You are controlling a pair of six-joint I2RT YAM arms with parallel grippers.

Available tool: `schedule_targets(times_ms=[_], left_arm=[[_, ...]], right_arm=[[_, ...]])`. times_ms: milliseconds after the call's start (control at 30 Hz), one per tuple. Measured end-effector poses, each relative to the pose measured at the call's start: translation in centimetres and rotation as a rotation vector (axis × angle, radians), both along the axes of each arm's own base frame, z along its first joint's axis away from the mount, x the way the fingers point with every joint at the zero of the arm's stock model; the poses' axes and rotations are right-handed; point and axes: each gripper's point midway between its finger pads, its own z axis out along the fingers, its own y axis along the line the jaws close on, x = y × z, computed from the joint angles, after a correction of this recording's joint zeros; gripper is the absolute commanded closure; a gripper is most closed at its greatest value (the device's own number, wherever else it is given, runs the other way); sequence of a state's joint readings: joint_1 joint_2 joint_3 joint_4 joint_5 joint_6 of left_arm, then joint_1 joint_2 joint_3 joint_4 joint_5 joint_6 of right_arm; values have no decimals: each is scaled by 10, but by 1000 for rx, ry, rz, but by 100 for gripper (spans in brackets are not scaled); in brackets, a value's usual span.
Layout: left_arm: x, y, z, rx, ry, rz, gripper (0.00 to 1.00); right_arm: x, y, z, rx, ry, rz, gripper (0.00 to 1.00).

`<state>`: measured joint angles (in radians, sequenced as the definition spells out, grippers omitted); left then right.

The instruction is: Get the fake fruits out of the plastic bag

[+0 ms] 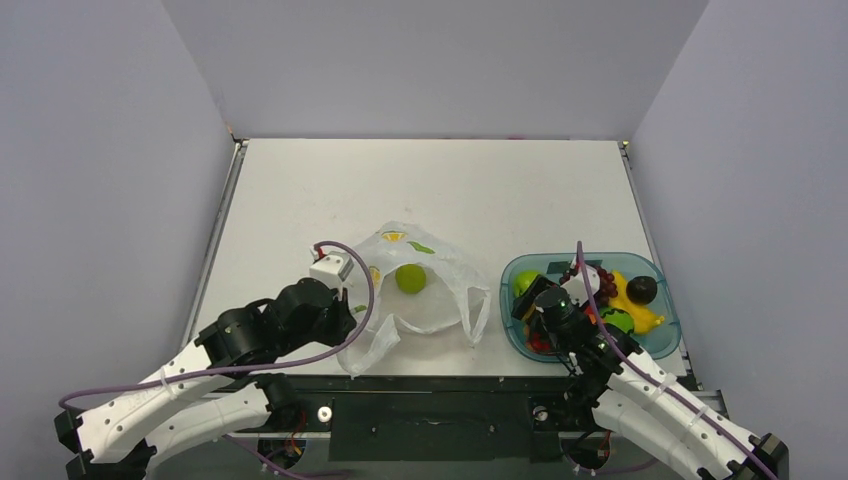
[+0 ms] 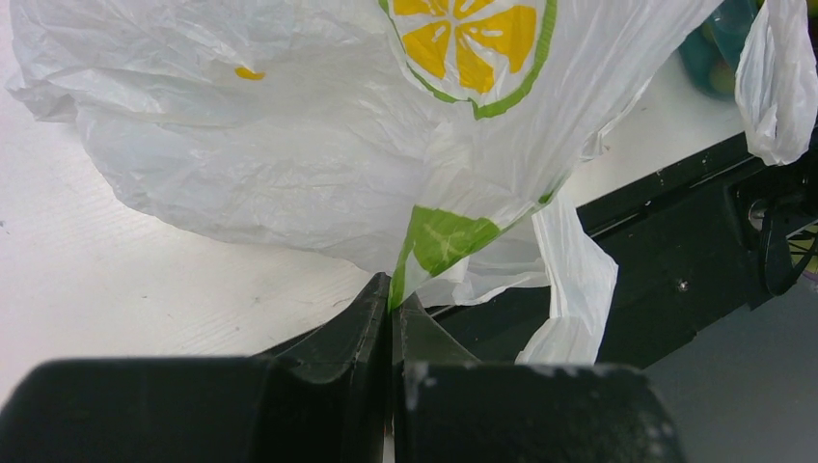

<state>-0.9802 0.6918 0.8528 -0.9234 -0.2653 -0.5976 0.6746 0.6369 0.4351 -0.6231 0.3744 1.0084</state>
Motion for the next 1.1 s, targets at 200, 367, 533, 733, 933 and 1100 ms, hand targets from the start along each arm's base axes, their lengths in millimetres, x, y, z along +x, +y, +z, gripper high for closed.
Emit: schedule_targets(times_ms=[200, 367, 533, 733, 933, 1100], left_arm=[[-2, -4, -5, 24, 16, -17, 100], [-2, -8, -13, 60, 39, -30, 100], [-4, -11, -20, 88, 56, -43, 100], [-5, -11, -23, 105, 69, -49, 100], [-9, -11, -27, 121, 89, -65, 100], [-10, -9, -23, 101, 78, -64, 100]], right_arm=[[2, -2, 2, -6, -10, -12, 15], [6, -7, 20, -41, -41, -17, 14], [13, -9, 48, -64, -104, 6, 15], [20, 5, 95, -62, -204, 131, 16], [14, 62, 133, 28, -326, 389, 17], [-22, 138, 152, 80, -387, 694, 21]])
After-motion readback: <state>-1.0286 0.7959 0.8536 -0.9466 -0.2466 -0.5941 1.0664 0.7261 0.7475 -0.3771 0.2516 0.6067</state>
